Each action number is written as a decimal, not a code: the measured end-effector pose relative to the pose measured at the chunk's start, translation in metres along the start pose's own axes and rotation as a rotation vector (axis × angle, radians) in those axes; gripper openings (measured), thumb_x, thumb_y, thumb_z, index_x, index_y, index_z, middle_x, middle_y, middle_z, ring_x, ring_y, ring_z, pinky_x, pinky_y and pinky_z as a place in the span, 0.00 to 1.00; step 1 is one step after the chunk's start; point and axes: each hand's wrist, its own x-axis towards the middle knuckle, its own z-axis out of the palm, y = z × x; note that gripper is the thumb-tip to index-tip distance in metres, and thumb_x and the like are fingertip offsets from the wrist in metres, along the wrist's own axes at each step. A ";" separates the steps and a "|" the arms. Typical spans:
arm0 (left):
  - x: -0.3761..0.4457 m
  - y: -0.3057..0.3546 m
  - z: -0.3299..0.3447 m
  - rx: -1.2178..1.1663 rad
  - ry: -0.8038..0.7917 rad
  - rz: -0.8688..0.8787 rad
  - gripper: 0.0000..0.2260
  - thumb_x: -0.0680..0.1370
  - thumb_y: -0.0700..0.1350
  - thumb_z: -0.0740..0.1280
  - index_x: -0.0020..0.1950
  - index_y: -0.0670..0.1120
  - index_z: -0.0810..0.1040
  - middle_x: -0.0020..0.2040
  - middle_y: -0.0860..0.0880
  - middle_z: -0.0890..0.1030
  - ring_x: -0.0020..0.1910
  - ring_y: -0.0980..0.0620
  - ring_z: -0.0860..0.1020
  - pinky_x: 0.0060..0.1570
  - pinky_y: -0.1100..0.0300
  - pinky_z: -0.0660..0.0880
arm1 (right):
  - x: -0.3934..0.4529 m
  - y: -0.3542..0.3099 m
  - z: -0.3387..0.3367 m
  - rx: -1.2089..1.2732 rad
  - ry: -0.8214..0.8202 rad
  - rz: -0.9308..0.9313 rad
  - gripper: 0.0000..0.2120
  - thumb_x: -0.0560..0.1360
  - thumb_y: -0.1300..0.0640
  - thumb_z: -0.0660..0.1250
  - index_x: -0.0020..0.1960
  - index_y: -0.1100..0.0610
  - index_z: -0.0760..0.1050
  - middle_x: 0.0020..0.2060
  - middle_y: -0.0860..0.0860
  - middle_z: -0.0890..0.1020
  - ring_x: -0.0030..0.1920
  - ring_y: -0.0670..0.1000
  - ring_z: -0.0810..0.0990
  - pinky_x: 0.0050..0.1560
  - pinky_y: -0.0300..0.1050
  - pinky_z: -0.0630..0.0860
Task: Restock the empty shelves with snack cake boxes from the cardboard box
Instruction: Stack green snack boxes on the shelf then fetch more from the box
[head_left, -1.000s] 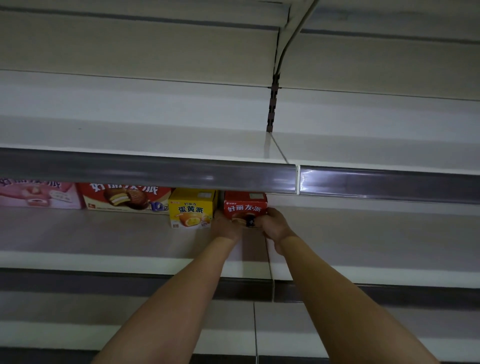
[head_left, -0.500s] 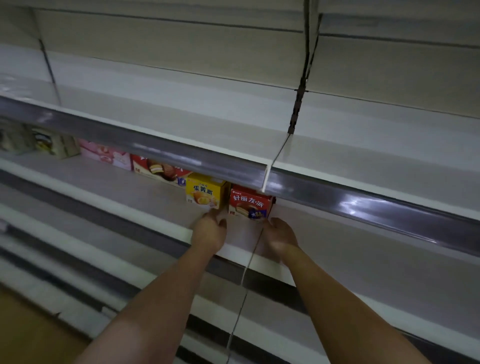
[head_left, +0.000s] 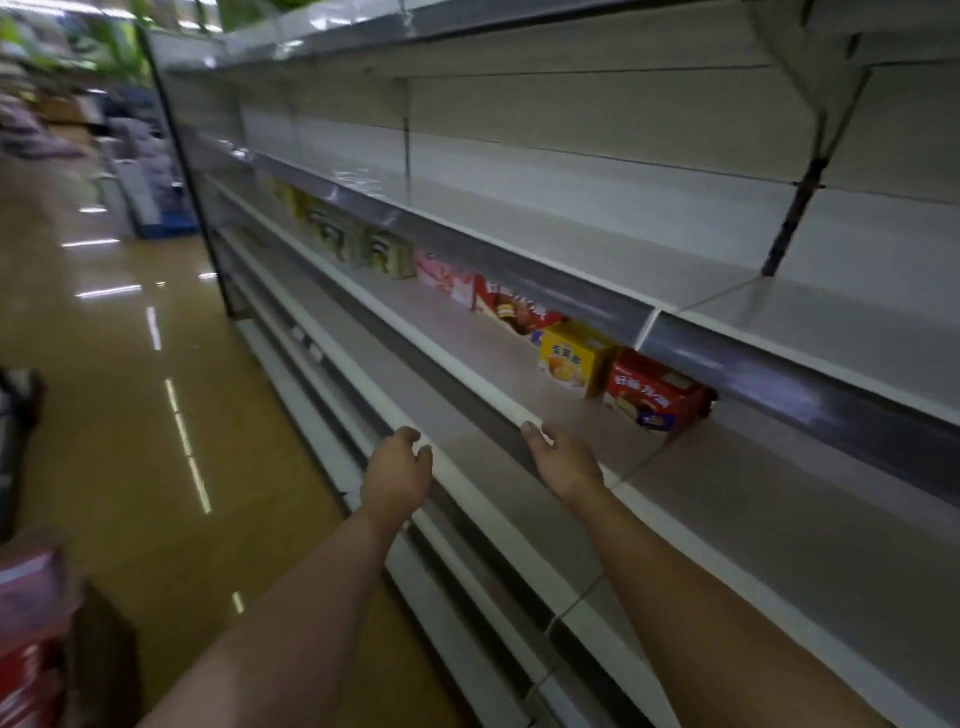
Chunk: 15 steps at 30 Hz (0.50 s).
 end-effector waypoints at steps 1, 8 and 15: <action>-0.007 -0.009 -0.008 -0.010 0.005 -0.023 0.18 0.82 0.45 0.58 0.70 0.40 0.68 0.64 0.41 0.76 0.58 0.44 0.76 0.51 0.61 0.71 | -0.002 -0.005 0.009 -0.009 -0.015 -0.031 0.26 0.80 0.42 0.55 0.68 0.60 0.71 0.66 0.58 0.75 0.65 0.58 0.72 0.63 0.48 0.68; -0.077 -0.095 -0.057 0.009 0.083 -0.245 0.16 0.81 0.43 0.59 0.67 0.39 0.72 0.63 0.40 0.77 0.62 0.42 0.75 0.56 0.58 0.70 | -0.046 -0.034 0.092 -0.026 -0.206 -0.082 0.24 0.81 0.46 0.54 0.65 0.63 0.74 0.63 0.60 0.76 0.62 0.59 0.75 0.59 0.46 0.69; -0.156 -0.174 -0.101 0.031 0.229 -0.411 0.16 0.80 0.44 0.62 0.67 0.42 0.73 0.64 0.43 0.77 0.63 0.45 0.74 0.58 0.58 0.69 | -0.129 -0.062 0.179 -0.035 -0.481 -0.103 0.27 0.81 0.41 0.53 0.69 0.59 0.71 0.65 0.55 0.75 0.62 0.55 0.74 0.61 0.47 0.70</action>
